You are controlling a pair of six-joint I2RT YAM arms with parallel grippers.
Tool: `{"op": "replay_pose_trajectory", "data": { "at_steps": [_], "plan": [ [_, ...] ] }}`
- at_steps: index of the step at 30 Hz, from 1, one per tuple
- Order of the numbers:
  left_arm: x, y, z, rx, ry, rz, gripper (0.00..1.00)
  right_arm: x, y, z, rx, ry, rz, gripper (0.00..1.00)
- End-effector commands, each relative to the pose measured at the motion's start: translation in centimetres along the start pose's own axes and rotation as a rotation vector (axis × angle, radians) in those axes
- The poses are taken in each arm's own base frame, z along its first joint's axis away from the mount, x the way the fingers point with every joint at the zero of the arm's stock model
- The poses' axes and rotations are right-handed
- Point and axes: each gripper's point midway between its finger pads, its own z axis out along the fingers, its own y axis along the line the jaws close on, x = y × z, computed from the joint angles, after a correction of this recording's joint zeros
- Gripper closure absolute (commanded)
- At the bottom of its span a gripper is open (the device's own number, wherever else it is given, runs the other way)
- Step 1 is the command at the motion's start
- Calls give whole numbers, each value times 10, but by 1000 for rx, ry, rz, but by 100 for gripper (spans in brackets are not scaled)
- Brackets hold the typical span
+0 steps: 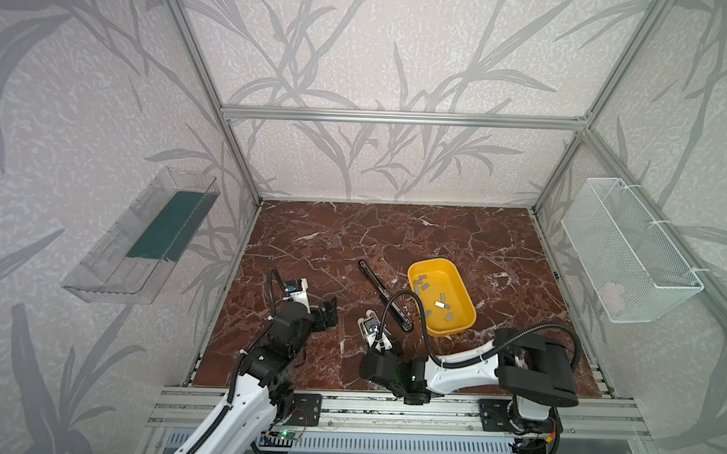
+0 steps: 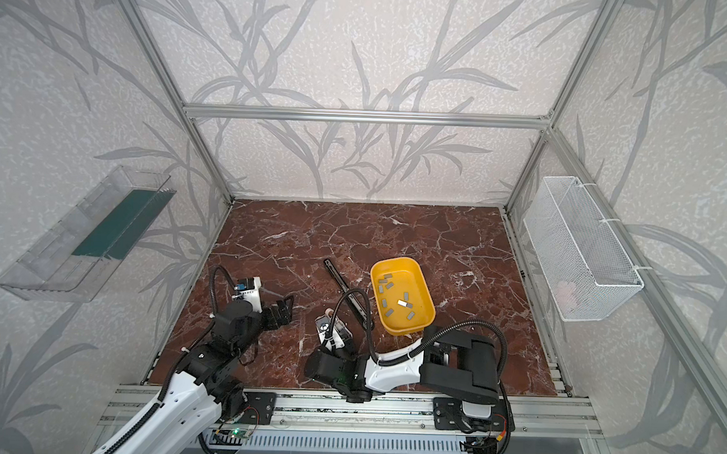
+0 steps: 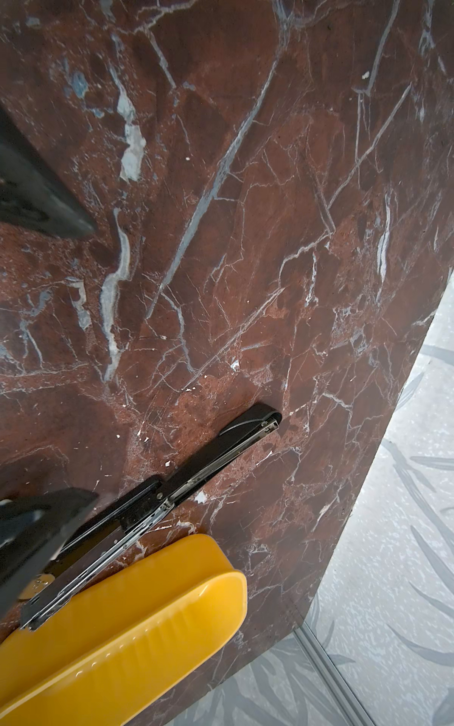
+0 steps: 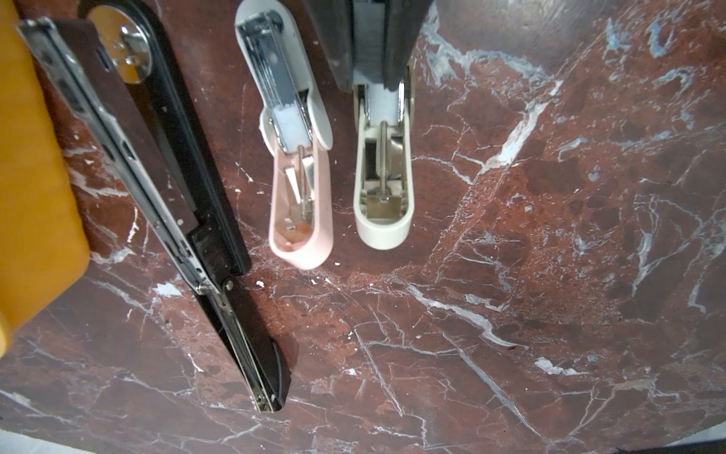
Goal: Load the staples into the stapler
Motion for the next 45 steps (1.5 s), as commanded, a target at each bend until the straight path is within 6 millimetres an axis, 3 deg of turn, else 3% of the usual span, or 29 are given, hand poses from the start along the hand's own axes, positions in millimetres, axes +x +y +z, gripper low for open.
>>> {"op": "replay_pose_trajectory", "data": {
  "at_steps": [1,45],
  "plan": [
    [-4,-1,0,3,-13,-23,1,-4,9,1,-13,-8,-6,99],
    [-4,-2,0,5,-15,-23,1,6,9,7,4,10,-25,99]
  ]
}}
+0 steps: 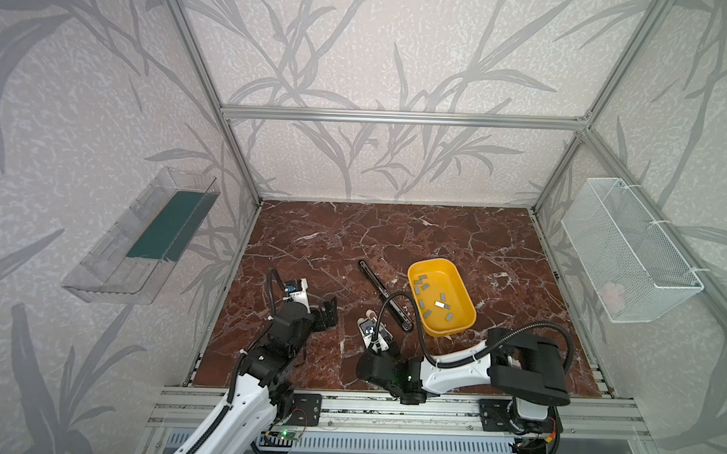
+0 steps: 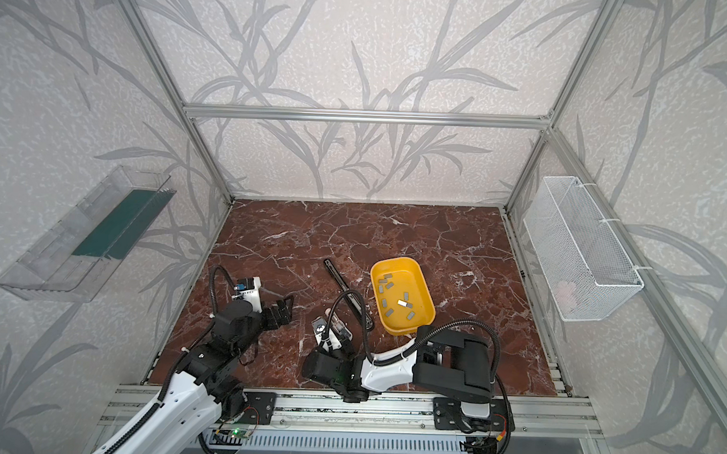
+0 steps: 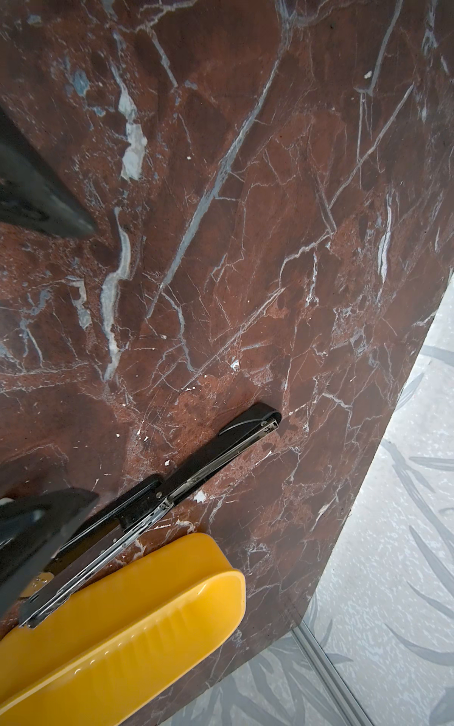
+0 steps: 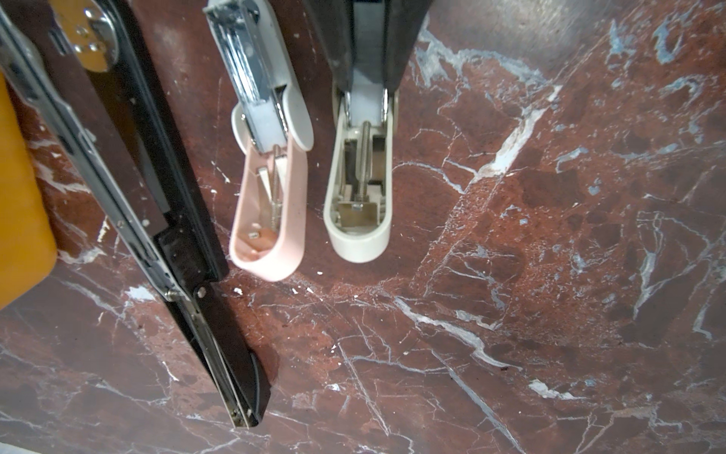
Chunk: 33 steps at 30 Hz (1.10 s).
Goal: Load the staples into the stapler
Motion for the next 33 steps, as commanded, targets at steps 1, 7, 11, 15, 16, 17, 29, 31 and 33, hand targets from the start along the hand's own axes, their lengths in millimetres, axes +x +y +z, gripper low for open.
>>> {"op": "replay_pose_trajectory", "data": {
  "at_steps": [1,7,11,15,16,17,29,31,33],
  "plan": [
    [-4,-2,-1,5,-16,-16,1,-1,2,0,17,-10,4,99],
    [-5,-2,-1,5,-16,-17,1,-11,5,-5,-4,-29,-6,99],
    [-4,-2,-1,4,-15,-16,1,-16,5,-8,-11,-37,-9,99],
    [-5,-2,-1,5,-16,-17,1,-13,4,-7,-11,-33,-16,99],
    [-5,-2,-1,6,-16,-17,1,-12,4,-7,-8,-33,-16,99],
    [-4,-2,-1,5,-16,-16,1,-12,4,-7,-8,-33,-16,99],
    [-4,-2,-1,5,-15,-16,1,-15,-2,-11,2,-43,-18,99],
    [-5,-2,-1,3,-17,-17,1,-15,-2,-12,1,-45,-18,99],
    [-5,-2,-1,4,-17,-16,1,-16,-3,-12,0,-48,-20,99]
  ]
}}
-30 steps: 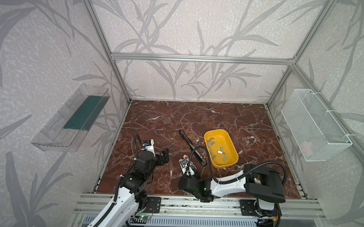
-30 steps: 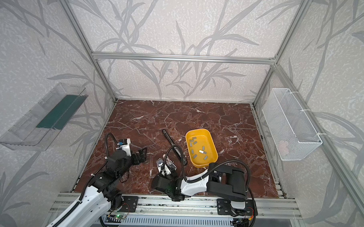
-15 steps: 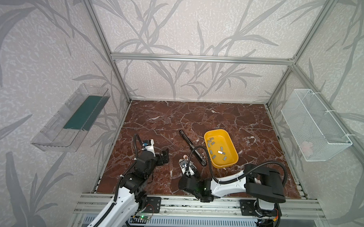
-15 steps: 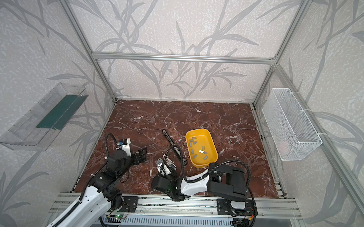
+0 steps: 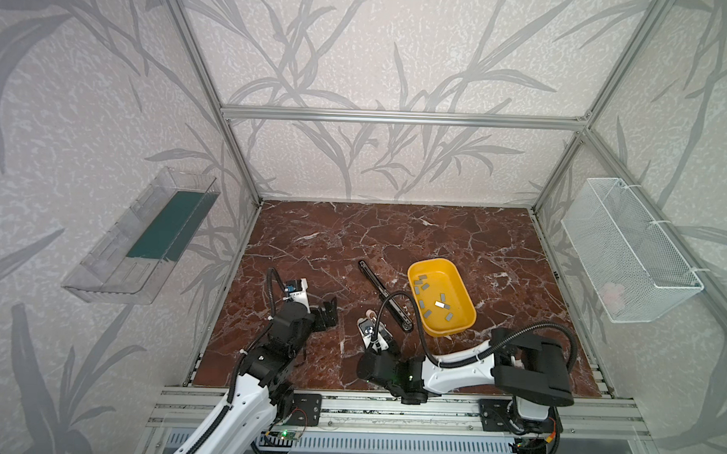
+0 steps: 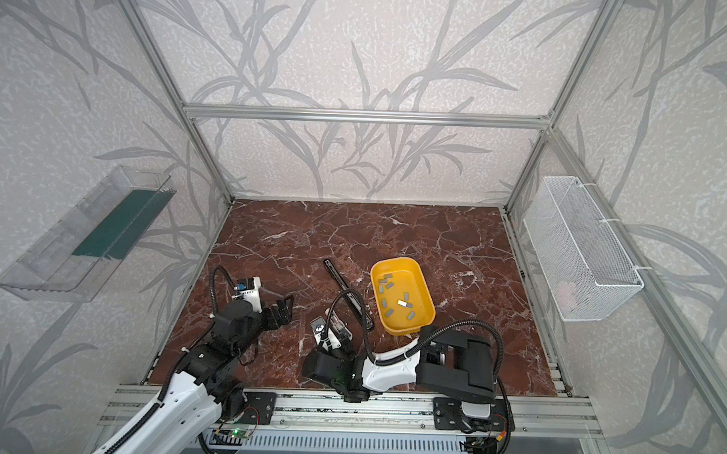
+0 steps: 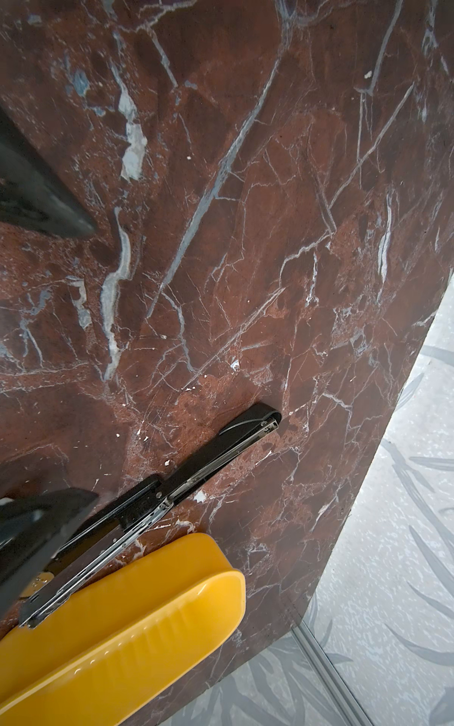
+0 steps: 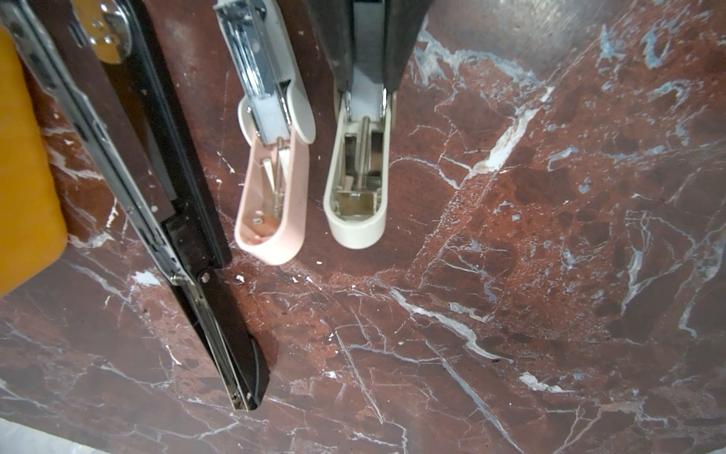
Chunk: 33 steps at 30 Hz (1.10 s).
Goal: Load the staples into the stapler
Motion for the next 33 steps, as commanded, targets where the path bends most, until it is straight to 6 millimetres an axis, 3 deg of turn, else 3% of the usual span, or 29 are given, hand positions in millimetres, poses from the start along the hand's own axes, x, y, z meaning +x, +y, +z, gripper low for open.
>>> {"op": "replay_pose_trajectory", "data": {
  "at_steps": [1,22,33],
  "plan": [
    [-5,-2,-1,4,-17,-17,1,-9,-3,-8,6,-35,0,99],
    [-4,-2,0,3,-15,-17,1,0,4,0,-19,-10,-5,99],
    [-4,-2,-1,4,-15,-16,1,-1,-3,-1,13,-18,-8,99]
  ]
}}
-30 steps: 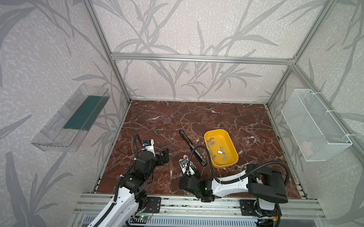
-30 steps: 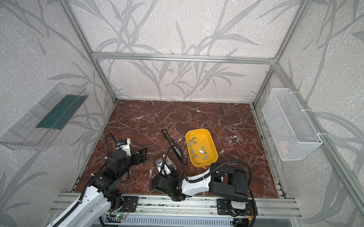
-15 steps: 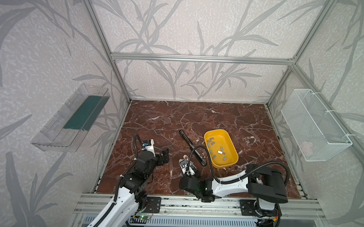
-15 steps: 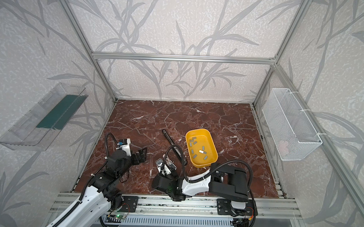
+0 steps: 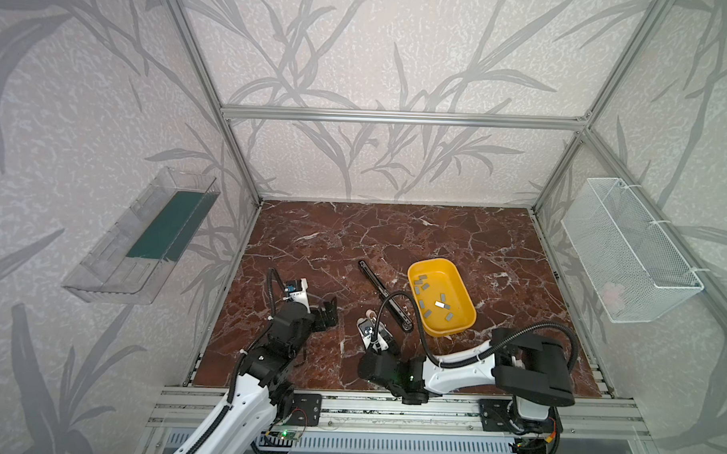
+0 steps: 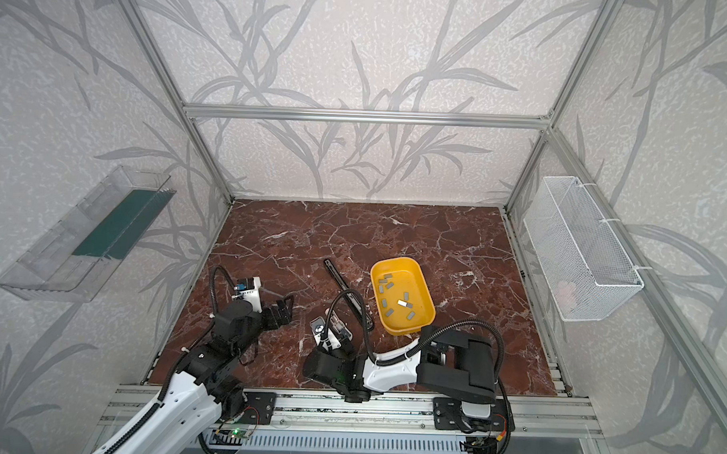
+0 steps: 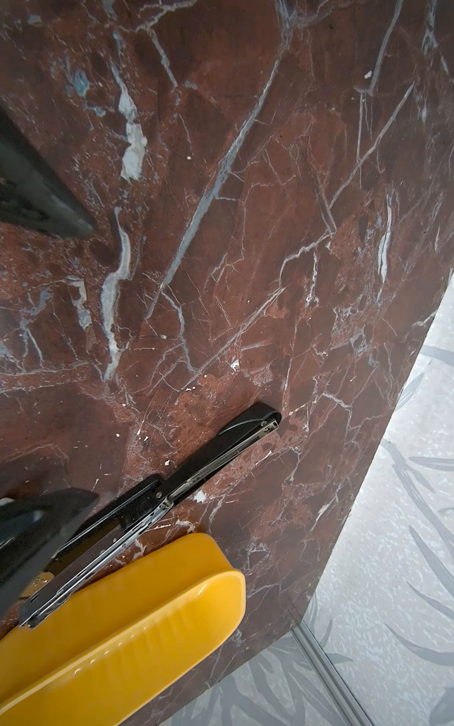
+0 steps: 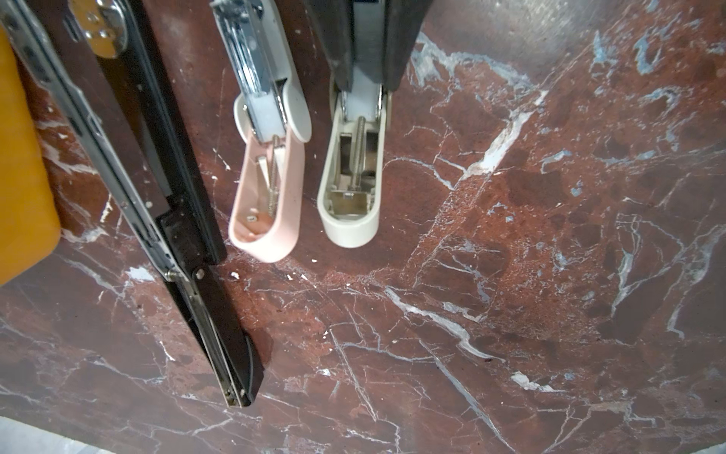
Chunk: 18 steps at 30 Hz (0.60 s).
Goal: Load the staples into the stapler
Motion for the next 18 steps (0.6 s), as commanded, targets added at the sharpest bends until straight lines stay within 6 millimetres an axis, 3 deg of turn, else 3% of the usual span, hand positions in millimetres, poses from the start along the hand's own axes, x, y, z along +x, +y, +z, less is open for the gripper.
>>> {"op": "replay_pose_trajectory", "data": {
  "at_steps": [1,18],
  "plan": [
    [-4,-2,-1,4,-14,-16,1,-1,-5,-1,26,-14,0,99],
    [-4,-2,0,4,-15,-16,1,6,-9,5,42,3,-6,99]
  ]
}}
